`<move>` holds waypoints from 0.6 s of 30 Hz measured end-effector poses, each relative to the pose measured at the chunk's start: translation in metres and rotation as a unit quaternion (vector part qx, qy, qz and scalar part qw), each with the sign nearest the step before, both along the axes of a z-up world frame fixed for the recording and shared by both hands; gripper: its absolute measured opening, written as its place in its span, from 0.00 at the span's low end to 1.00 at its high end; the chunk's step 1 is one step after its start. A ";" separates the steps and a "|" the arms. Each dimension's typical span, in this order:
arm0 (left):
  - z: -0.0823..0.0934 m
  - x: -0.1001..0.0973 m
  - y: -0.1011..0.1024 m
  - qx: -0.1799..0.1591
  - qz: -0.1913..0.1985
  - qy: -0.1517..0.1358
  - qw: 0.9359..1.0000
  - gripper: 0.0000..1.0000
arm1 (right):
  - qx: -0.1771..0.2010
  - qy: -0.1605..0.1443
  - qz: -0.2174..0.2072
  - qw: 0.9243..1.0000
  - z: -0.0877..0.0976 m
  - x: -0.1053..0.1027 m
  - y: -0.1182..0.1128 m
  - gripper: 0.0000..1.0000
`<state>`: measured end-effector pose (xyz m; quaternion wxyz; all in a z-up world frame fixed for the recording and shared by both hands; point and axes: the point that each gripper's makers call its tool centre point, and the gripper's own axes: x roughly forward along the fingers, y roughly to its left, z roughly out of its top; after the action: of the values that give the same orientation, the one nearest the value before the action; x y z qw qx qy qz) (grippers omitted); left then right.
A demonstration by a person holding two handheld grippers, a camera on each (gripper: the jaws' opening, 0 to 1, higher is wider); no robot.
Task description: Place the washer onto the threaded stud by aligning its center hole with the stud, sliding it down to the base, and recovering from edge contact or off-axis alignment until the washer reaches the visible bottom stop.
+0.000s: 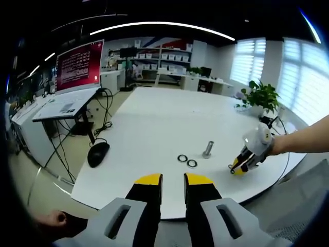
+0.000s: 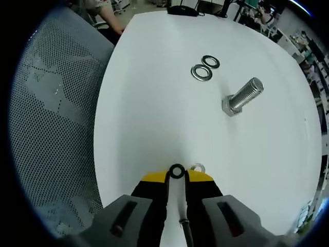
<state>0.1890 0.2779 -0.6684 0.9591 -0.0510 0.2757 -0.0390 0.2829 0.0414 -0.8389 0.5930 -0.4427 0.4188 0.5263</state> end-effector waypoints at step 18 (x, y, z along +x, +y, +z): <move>0.000 0.000 -0.001 -0.002 -0.001 0.001 1.000 0.14 | 0.100 -0.008 -0.078 0.992 0.099 -0.003 -0.035 0.14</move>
<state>0.1889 0.2773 -0.6689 0.9586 -0.0523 0.2768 -0.0406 0.2794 0.0064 -0.7403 0.6770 -0.3512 0.3929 0.5139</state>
